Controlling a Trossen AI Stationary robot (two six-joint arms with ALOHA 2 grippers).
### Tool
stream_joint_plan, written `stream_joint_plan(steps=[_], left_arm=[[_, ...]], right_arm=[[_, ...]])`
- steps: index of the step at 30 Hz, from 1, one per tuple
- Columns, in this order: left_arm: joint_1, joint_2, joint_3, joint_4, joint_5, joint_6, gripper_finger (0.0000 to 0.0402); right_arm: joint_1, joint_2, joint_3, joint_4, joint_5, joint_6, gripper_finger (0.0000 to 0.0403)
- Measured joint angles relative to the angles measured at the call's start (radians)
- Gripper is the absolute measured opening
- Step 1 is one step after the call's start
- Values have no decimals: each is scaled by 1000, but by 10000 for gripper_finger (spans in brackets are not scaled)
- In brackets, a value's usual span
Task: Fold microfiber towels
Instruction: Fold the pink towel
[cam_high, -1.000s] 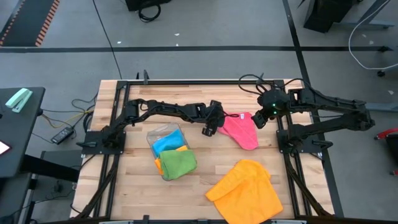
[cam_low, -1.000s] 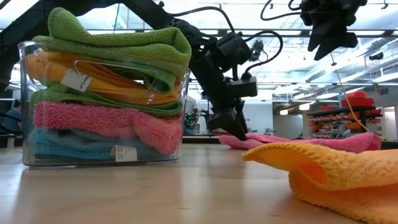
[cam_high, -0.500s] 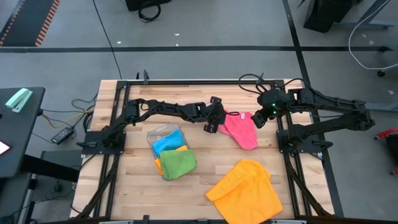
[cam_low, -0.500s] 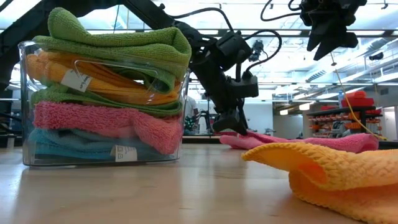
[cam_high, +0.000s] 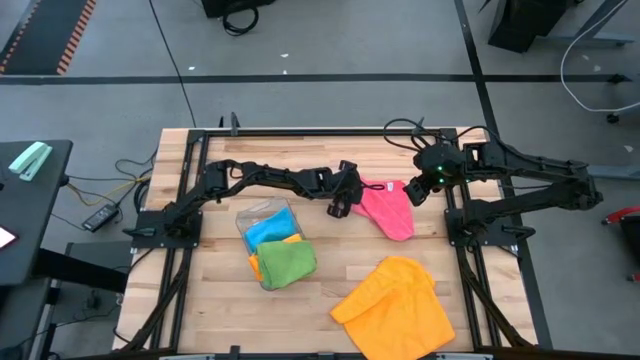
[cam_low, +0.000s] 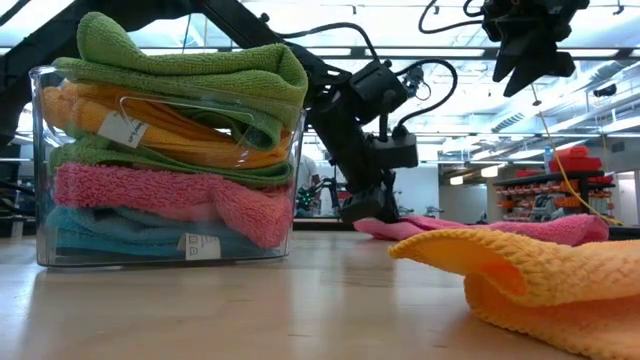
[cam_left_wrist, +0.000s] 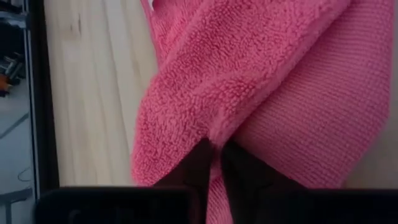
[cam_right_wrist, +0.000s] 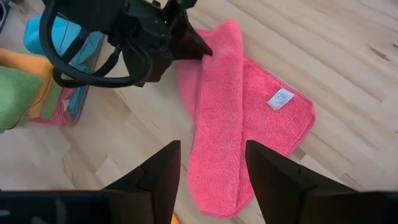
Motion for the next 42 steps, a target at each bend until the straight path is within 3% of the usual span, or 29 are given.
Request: stream_joint_plan(steps=[3,10,14,21,27,34,42], left_arm=[[-1,0,0,-12,0,0,12],[2,-50,72,-264,84,-76,7],[17,-61,157,-449,200,-201,11],[21,-60,270,-652,263,-321,6],[20,-60,297,-691,265,-351,12],[19,-60,297,-716,264,-396,8],[19,-60,297,-716,264,-417,8]], right_arm=[[0,0,0,1,0,-4,188],[52,0,-58,37,77,-111,188],[102,0,-205,212,116,-128,192],[177,18,-474,540,63,-184,230],[260,89,-602,737,52,-352,246],[355,220,-615,813,48,-464,218],[373,358,-615,837,73,-472,185]])
